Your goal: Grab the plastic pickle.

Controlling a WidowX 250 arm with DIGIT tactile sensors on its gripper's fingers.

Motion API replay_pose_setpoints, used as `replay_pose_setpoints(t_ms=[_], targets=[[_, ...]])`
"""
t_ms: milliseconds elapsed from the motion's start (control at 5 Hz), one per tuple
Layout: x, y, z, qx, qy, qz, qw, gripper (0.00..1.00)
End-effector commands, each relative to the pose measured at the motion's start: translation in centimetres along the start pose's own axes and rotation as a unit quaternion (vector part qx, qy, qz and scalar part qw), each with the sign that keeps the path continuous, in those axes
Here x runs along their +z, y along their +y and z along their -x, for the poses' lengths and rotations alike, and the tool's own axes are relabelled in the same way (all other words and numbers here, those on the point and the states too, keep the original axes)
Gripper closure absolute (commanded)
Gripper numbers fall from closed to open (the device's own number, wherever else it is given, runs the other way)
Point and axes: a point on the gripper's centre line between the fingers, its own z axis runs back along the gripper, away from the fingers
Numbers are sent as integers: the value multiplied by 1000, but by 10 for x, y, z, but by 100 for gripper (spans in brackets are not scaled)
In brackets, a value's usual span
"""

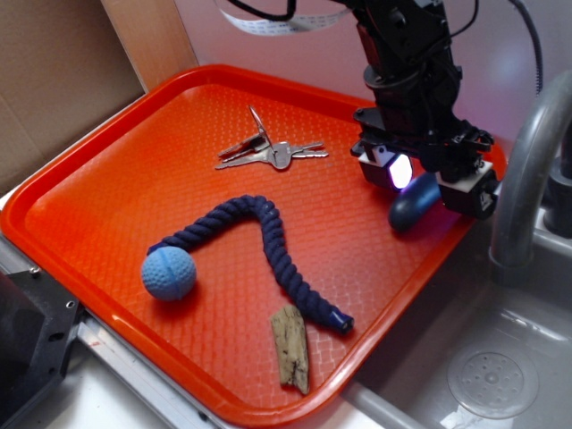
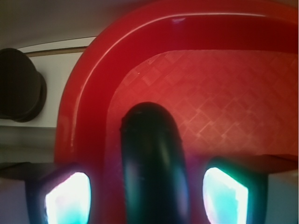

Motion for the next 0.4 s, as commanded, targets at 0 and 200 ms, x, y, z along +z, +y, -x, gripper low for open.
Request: replay_pose_setpoints(t_ms=[0,200], targets=[[13,21,9,-11,-7,-49,999,0],[10,30,13,-8,-1,-57,998,0]])
